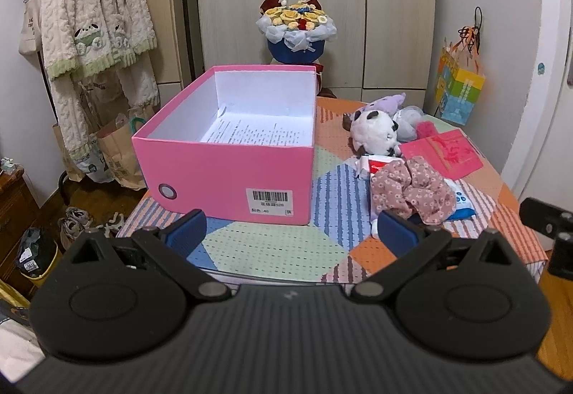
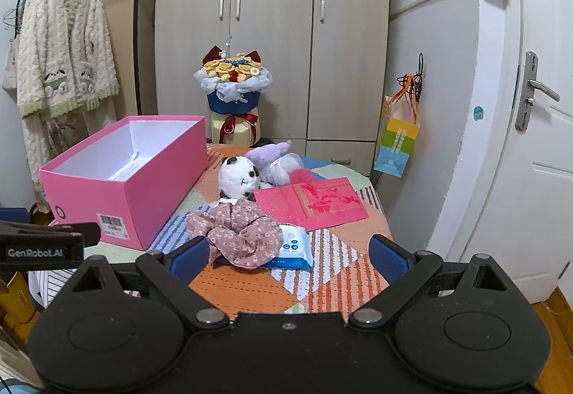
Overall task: Organize soft objects
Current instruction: 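Move the left tool toward the pink floral scrunchie on the table, then close the left gripper on the pink floral scrunchie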
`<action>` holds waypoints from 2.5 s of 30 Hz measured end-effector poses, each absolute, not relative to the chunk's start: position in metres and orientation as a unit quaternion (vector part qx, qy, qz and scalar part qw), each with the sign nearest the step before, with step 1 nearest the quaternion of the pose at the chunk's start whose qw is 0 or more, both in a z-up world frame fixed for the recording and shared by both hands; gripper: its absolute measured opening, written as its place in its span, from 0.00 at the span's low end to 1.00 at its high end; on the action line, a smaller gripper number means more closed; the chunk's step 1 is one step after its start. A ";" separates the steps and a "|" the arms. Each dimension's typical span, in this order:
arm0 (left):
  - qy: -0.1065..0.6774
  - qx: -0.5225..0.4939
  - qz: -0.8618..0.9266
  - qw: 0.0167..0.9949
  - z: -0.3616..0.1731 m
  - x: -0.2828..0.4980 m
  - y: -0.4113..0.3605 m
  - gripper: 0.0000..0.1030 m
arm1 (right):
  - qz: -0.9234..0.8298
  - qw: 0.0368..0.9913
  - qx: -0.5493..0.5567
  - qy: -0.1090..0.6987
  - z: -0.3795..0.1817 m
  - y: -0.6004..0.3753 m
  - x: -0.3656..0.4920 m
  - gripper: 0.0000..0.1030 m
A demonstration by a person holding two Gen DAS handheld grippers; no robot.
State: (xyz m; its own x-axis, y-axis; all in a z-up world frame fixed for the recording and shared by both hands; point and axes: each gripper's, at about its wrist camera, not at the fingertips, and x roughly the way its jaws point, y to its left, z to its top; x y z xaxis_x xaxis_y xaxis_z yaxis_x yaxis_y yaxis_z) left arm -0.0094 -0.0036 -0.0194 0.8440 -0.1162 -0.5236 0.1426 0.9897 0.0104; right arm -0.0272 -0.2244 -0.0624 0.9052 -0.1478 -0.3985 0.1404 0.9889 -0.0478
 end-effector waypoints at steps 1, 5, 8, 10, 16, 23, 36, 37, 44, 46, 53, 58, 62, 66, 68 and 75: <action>0.271 0.025 -0.068 0.960 -0.019 -0.010 -0.003 1.00 | -0.074 0.976 -0.008 0.205 -0.062 -0.225 -0.027 0.95; 0.268 0.025 -0.067 0.961 -0.016 -0.012 -0.004 1.00 | -0.075 0.977 -0.009 0.201 -0.062 -0.226 -0.030 0.95; 0.267 0.024 -0.068 0.961 -0.015 -0.012 -0.005 1.00 | -0.074 0.977 -0.010 0.199 -0.061 -0.227 -0.031 0.95; 0.266 0.025 -0.074 0.961 -0.012 -0.014 -0.006 1.00 | -0.071 0.978 -0.012 0.196 -0.059 -0.227 -0.032 0.95; 0.262 0.020 -0.096 0.960 -0.003 -0.009 -0.010 1.00 | -0.033 0.986 -0.029 0.160 -0.053 -0.230 -0.038 0.95; 0.220 0.009 -0.117 0.968 0.003 0.009 -0.015 1.00 | 0.022 0.988 -0.049 0.142 -0.062 -0.241 -0.022 0.95; 0.272 0.069 -0.226 0.933 -0.044 0.081 -0.091 0.83 | 0.092 0.971 -0.042 0.218 -0.121 -0.255 0.067 0.93; 0.280 0.067 -0.233 0.929 -0.049 0.087 -0.095 0.81 | 0.092 0.970 -0.050 0.217 -0.125 -0.253 0.072 0.93; 0.331 0.034 -0.268 0.904 -0.072 0.121 -0.105 0.73 | 0.120 0.969 -0.053 0.210 -0.140 -0.252 0.105 0.93; 0.333 0.029 -0.271 0.903 -0.076 0.126 -0.104 0.73 | 0.132 0.968 -0.053 0.208 -0.142 -0.253 0.114 0.93; 0.351 0.011 -0.289 0.891 -0.084 0.143 -0.106 0.66 | 0.141 0.961 -0.059 0.232 -0.154 -0.244 0.140 0.93; 0.363 0.009 -0.284 0.887 -0.091 0.148 -0.106 0.60 | 0.141 0.962 -0.058 0.226 -0.157 -0.244 0.137 0.80; 0.365 0.017 -0.275 0.890 -0.095 0.147 -0.106 0.52 | 0.141 0.964 -0.055 0.217 -0.157 -0.243 0.128 0.57; 0.358 0.023 -0.279 0.891 -0.093 0.141 -0.106 0.37 | 0.128 0.966 -0.050 0.221 -0.155 -0.235 0.126 0.39; 0.354 0.028 -0.281 0.891 -0.089 0.138 -0.107 0.35 | 0.118 0.967 -0.057 0.218 -0.154 -0.230 0.124 0.37; 0.351 0.022 -0.288 0.891 -0.077 0.130 -0.101 0.34 | 0.113 0.968 -0.067 0.216 -0.141 -0.225 0.114 0.36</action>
